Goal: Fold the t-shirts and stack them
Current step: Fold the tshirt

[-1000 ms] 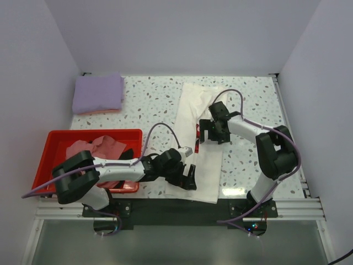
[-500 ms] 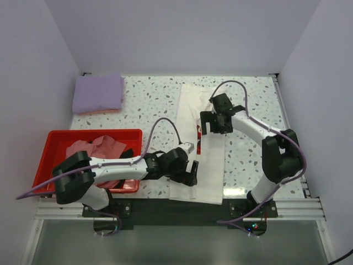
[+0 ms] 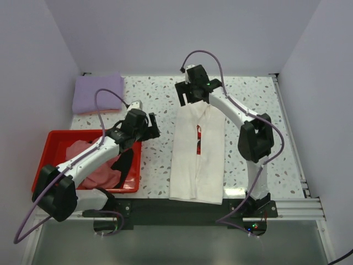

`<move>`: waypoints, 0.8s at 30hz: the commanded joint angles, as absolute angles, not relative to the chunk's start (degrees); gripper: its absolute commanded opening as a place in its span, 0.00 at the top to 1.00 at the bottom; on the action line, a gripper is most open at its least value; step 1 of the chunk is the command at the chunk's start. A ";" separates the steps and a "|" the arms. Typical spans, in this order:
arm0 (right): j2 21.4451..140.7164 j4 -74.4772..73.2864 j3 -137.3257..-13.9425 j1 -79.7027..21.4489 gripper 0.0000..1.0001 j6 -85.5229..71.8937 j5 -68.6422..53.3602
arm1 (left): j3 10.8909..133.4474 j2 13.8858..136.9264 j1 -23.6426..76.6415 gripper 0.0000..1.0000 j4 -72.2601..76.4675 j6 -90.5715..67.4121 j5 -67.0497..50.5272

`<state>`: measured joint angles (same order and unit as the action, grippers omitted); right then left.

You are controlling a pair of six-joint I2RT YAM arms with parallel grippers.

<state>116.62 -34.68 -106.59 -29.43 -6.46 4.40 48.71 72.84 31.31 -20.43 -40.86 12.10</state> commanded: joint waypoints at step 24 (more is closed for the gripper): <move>140.62 -35.78 -123.57 -29.00 0.63 -1.93 19.25 | 45.26 73.04 26.98 0.00 -16.00 -38.50 6.06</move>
<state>140.22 -38.59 -122.56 -29.23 -1.45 15.81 46.02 72.90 27.38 -18.87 -39.64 8.16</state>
